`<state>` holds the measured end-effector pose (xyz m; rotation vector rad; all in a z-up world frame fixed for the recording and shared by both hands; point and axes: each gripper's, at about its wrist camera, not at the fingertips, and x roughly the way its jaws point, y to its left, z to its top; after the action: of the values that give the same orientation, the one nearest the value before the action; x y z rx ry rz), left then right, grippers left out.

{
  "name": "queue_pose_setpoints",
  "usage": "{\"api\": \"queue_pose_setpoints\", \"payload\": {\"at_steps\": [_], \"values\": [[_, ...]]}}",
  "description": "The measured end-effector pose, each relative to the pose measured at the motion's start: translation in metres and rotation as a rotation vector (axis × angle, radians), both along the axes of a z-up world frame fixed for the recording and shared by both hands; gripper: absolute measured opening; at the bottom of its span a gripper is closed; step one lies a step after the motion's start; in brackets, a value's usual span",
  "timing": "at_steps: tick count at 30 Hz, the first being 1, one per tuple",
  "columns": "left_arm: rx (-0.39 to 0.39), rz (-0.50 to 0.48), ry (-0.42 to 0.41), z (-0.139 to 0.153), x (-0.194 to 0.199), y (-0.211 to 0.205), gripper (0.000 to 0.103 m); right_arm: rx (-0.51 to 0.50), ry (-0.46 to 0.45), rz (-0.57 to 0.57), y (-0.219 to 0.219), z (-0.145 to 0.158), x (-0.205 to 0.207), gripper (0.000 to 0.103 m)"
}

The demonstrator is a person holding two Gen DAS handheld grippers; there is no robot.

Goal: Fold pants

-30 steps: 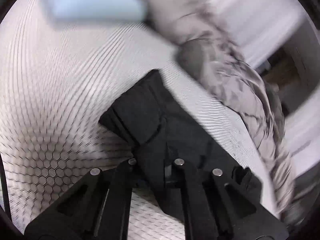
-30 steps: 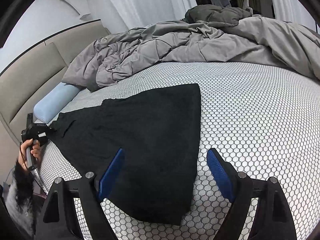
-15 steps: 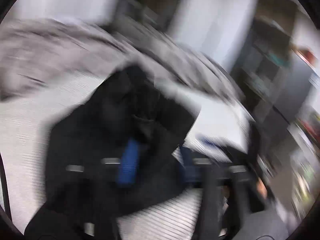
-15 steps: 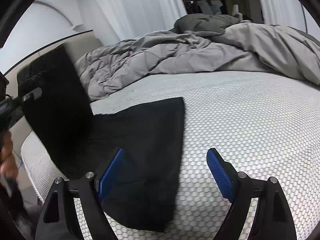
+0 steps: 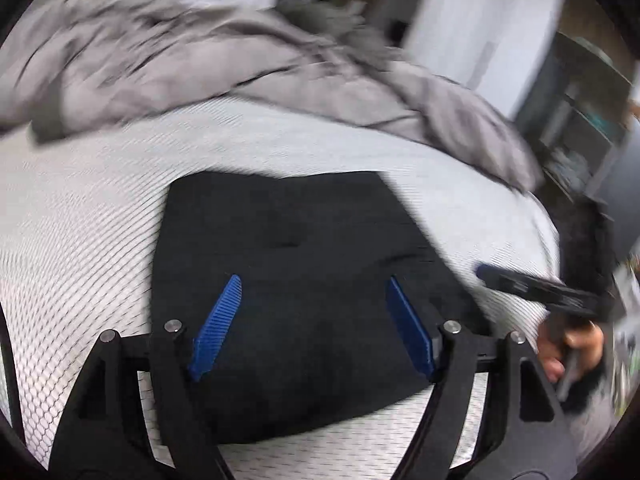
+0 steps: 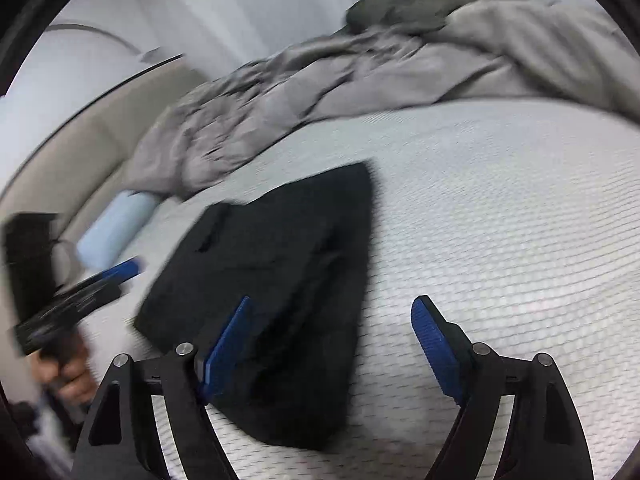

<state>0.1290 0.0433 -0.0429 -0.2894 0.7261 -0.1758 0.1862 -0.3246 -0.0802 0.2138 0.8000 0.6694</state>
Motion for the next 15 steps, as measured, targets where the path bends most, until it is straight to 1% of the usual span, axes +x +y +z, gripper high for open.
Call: {"api": "queue_pose_setpoints", "payload": {"at_steps": [1,3,5,6,9,11,15], "values": [[-0.018,0.020,0.019,-0.007,0.001,0.014,0.072,0.033,0.033,0.033,0.006,-0.003,0.001,0.076],[-0.051,0.055,0.039,-0.015,0.002,0.035,0.072,0.085,0.081,0.085,0.016,-0.005,0.002,0.066],[-0.055,0.071,0.034,-0.019,-0.004,0.048,0.072,0.138,0.112,0.153,0.026,-0.006,0.004,0.062],[-0.051,0.076,0.029,-0.022,-0.010,0.054,0.072,0.153,0.135,0.172,0.034,-0.007,0.004,0.062],[-0.050,0.084,0.024,-0.027,-0.014,0.068,0.072,0.164,0.180,0.167,0.043,-0.013,0.008,0.062],[-0.038,0.088,0.024,-0.030,-0.029,0.075,0.072,0.209,0.216,0.167,0.042,-0.018,0.012,0.062],[-0.028,0.075,0.026,-0.024,-0.034,0.070,0.072,0.258,0.235,0.189,0.036,-0.015,0.014,0.062]]}}
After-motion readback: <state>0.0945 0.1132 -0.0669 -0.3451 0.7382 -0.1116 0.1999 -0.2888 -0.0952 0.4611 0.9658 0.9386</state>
